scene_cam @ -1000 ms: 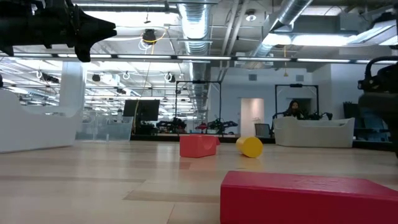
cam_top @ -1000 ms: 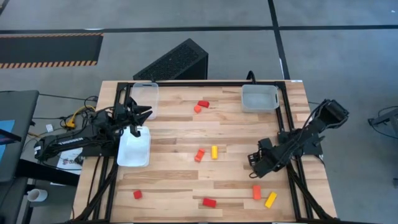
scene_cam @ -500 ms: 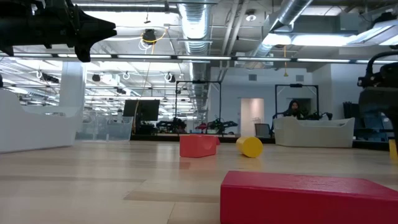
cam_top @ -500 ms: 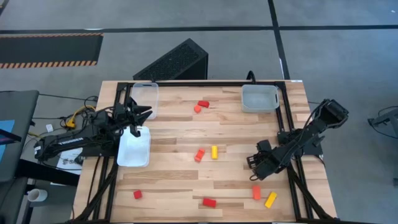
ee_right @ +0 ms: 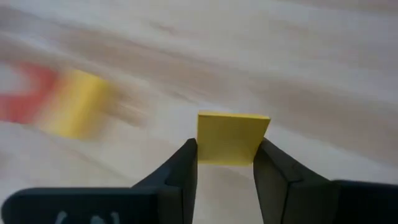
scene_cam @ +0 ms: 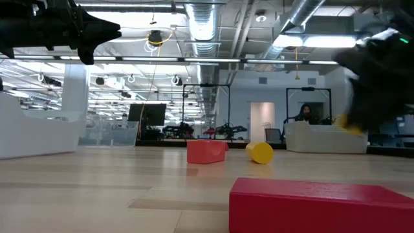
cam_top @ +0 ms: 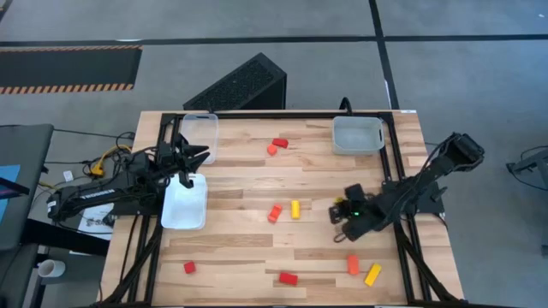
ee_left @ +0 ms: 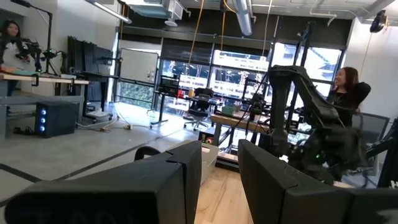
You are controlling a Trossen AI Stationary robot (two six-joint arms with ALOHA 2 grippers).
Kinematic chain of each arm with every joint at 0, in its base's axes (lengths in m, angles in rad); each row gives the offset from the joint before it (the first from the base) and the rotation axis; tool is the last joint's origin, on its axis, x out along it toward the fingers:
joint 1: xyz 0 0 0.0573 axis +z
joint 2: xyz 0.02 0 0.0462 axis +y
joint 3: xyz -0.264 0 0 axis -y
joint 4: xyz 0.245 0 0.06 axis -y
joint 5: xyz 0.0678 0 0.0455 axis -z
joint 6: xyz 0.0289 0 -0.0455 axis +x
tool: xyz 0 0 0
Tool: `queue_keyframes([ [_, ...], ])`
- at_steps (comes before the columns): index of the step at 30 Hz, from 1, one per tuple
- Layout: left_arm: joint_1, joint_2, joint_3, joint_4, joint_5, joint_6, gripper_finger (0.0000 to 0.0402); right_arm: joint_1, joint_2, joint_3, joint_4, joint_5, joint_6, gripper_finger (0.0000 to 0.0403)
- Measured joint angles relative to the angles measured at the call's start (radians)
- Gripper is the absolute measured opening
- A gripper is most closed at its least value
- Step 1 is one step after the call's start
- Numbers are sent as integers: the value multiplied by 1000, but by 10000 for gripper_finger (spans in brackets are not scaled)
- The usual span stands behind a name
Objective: Sort & place blocks by color
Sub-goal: Put the top right yellow block into the gray bin
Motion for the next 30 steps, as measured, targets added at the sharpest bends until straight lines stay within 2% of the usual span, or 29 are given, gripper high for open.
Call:
queue_keyframes([
  [3, 0, 0, 0, 0, -1, 1, 93, -78, -10, -9, 252, -18, -296, 130],
  [7, 0, 0, 0, 0, -7, 2, 93, -193, 4, -12, 481, -126, -583, 126],
  [13, 0, 0, 0, -5, -11, 1, 93, -358, -4, -13, 622, -166, -847, 127],
  [17, 0, 0, 0, -18, -13, 1, 93, -474, -3, -13, 728, -320, -974, 124],
  [24, 0, 0, 0, -64, -12, 0, 93, -688, -10, -13, 729, -467, -1099, 125],
  [30, 0, 0, 0, -94, -12, -4, 93, -850, -138, -36, 632, -511, -1167, 124],
])
